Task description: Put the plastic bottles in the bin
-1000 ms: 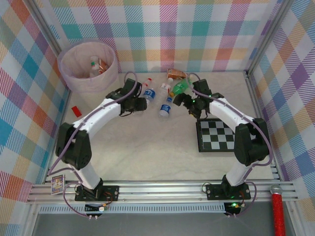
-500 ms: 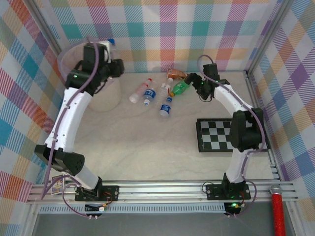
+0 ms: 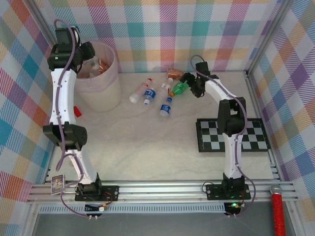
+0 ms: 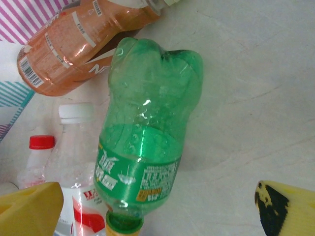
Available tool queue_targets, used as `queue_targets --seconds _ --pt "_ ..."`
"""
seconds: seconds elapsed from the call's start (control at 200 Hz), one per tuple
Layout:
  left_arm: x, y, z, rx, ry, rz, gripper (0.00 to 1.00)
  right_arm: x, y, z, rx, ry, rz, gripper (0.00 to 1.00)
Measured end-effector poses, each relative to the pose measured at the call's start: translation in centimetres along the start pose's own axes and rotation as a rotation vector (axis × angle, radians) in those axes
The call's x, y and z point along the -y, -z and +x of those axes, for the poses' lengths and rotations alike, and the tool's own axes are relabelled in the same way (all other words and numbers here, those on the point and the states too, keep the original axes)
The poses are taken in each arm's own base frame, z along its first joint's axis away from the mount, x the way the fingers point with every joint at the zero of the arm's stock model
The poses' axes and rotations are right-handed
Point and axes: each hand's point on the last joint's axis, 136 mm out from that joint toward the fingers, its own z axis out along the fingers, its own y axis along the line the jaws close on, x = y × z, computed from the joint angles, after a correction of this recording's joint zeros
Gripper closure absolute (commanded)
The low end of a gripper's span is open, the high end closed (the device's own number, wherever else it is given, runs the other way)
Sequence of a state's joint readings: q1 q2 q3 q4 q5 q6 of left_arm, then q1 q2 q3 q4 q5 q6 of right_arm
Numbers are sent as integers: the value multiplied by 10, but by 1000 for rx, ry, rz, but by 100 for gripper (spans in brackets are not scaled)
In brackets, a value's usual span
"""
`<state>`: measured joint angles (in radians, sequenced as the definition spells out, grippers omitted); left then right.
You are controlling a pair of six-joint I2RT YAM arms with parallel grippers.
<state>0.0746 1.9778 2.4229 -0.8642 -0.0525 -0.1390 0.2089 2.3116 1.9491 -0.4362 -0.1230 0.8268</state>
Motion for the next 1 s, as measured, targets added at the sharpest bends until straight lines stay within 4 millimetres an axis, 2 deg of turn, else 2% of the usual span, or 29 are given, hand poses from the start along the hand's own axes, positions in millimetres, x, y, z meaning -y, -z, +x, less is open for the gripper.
queue_targets --seconds 0.1,0.24,0.44,0.52,0.595,0.73,0.865,1.0 --pt "-13 -20 4 -36 15 -12 49 1 -12 1 -17 -3 2 0" --pt "-27 -42 31 -138 27 -29 49 -2 -27 1 -38 -2 8 0" --pt "-34 -64 61 -238 33 -29 36 -16 -42 2 -50 15 0 0" --pt "-33 -66 68 -265 36 -23 23 -16 -46 3 -55 15 4 1" --pt "-33 -66 71 -277 34 -22 17 -13 -50 7 -65 13 13 3" --pt "-32 -66 73 -285 30 -11 14 -8 -53 10 -75 7 30 8" --pt "-30 -65 73 -287 26 -4 10 -6 -52 11 -76 0 44 23" --pt "-30 -49 70 -277 10 1 6 -1 -52 11 -72 -1 64 32"
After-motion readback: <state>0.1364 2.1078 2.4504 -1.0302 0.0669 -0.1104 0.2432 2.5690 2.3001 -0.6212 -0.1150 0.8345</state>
